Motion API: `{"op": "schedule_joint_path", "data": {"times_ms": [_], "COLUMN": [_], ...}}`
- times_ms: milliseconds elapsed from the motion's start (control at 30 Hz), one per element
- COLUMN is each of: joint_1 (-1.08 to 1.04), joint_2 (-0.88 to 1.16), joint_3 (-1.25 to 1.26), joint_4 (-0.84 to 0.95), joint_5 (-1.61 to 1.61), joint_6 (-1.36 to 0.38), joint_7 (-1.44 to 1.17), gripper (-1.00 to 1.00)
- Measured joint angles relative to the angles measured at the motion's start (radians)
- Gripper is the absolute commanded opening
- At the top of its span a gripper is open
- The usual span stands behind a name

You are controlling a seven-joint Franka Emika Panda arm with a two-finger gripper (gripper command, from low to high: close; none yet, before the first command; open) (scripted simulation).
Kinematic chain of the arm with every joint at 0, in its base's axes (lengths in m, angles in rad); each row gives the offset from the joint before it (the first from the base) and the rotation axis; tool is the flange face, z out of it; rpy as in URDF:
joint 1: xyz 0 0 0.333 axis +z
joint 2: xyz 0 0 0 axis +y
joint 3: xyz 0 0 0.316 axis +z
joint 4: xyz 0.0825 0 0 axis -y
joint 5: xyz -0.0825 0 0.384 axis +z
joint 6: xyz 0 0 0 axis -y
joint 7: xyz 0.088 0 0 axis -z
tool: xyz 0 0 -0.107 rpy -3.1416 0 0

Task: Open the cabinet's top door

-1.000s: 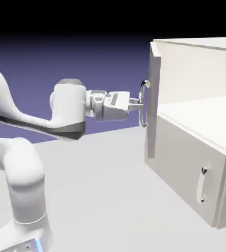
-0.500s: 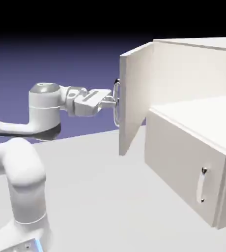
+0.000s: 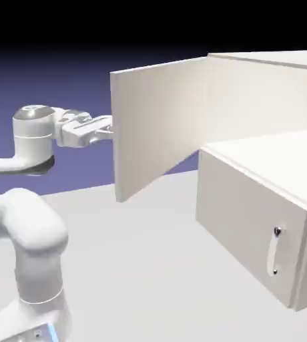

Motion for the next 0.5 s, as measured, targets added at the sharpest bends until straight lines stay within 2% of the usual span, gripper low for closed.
{"op": "schedule_joint_path", "data": {"times_ms": [500], "joint_1": [-0.420], "joint_2": [0.148], "joint_3": [0.432], "joint_4": [0.539], "joint_5": [0.284], "joint_6": [-0.460], "joint_7": [-0.004], "gripper": [-1.00]}}
